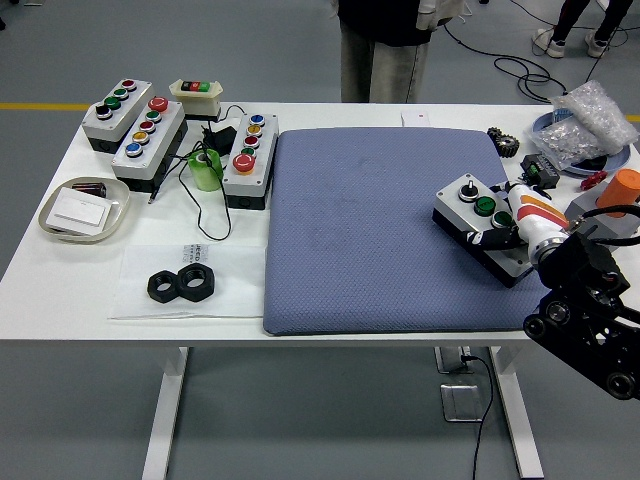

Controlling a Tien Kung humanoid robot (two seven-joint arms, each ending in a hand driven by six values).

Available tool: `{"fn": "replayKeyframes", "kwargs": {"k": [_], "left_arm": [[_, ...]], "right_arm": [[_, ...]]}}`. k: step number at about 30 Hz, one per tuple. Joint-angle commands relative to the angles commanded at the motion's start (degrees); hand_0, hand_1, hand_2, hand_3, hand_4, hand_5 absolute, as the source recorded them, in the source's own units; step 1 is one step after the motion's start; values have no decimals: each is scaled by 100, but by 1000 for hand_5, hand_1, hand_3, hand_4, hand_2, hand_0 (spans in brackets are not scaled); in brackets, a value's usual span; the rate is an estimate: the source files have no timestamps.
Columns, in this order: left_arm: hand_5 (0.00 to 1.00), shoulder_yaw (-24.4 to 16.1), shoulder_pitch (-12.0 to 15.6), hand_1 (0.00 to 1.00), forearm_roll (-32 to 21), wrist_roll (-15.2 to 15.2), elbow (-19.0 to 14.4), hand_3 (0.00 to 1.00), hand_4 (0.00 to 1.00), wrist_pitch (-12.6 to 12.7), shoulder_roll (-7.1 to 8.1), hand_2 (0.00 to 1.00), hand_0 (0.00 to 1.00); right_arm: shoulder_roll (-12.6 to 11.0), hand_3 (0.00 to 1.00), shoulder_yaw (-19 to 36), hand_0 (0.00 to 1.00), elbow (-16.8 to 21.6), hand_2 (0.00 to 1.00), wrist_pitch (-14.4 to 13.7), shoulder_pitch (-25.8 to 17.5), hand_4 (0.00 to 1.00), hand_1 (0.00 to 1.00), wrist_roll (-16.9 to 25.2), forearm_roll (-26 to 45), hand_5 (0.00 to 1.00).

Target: Pick up the button,place it on the desk,press the button,press the button

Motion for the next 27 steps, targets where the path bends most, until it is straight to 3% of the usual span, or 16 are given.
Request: {"fn": "replayKeyframes", "kwargs": {"k": [4,5,9,17,21,27], "left_arm": [[998,13,-1,775,-19,-8,2,760,529,1,-1,846,737],[998,15,-1,775,-23,-9,2,760,530,0,0,846,737],[998,21,5,775,-30,-8,0,760,530,3,-2,846,737],[998,31,5,774,-48,-14,-3,760,530,2,-9,846,737],[998,32,3,774,-58,-18,-2,760,530,5,-12,846,737],[998,31,0,774,-50,-10,-5,760,530,7,-15,846,737]], "right_arm": [[-158,497,-271,258,126,341,85,56,677,195,899,824,166],[-221,484,-418,268,154,321,109,80,627,203,1160,971,209],[-308,484,-687,268,133,321,199,99,627,203,2128,1151,209],[-346,475,-816,251,16,310,224,204,597,199,3977,556,229],[-355,475,-891,251,-12,310,469,333,597,199,4250,189,229],[-294,479,-1195,251,-126,316,742,585,595,210,4279,-77,226]]}}
